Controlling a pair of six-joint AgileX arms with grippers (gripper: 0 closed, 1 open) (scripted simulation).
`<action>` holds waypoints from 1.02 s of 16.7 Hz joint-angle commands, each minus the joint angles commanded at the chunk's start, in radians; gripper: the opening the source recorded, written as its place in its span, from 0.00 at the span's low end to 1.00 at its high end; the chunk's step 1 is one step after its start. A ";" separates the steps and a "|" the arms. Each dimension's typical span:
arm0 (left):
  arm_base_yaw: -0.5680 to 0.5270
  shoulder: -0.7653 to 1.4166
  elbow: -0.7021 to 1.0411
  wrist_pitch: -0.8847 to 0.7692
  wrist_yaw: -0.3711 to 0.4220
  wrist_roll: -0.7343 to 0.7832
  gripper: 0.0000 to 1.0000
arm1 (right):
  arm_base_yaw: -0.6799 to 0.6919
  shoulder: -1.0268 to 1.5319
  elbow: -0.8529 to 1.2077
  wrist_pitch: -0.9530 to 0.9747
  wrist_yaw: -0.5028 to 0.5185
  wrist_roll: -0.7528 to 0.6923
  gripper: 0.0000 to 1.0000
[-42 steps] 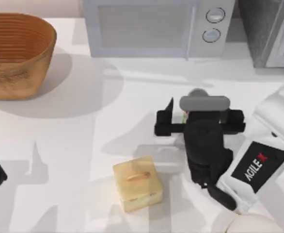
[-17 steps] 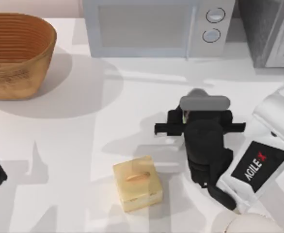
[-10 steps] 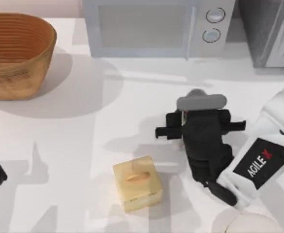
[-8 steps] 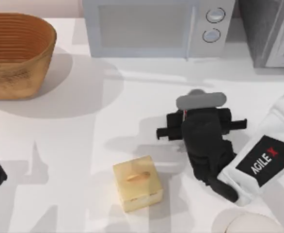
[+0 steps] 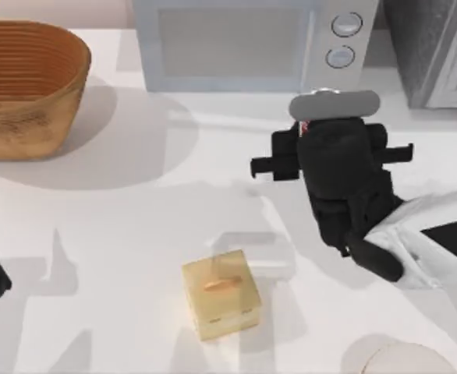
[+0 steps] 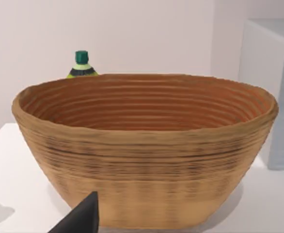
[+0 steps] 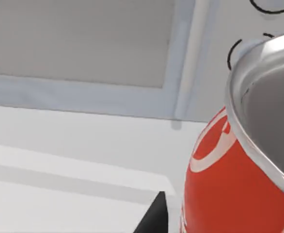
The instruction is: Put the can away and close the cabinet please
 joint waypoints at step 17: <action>0.000 0.000 0.000 0.000 0.000 0.000 1.00 | -0.149 -0.419 -0.045 -0.069 -0.131 -0.110 0.00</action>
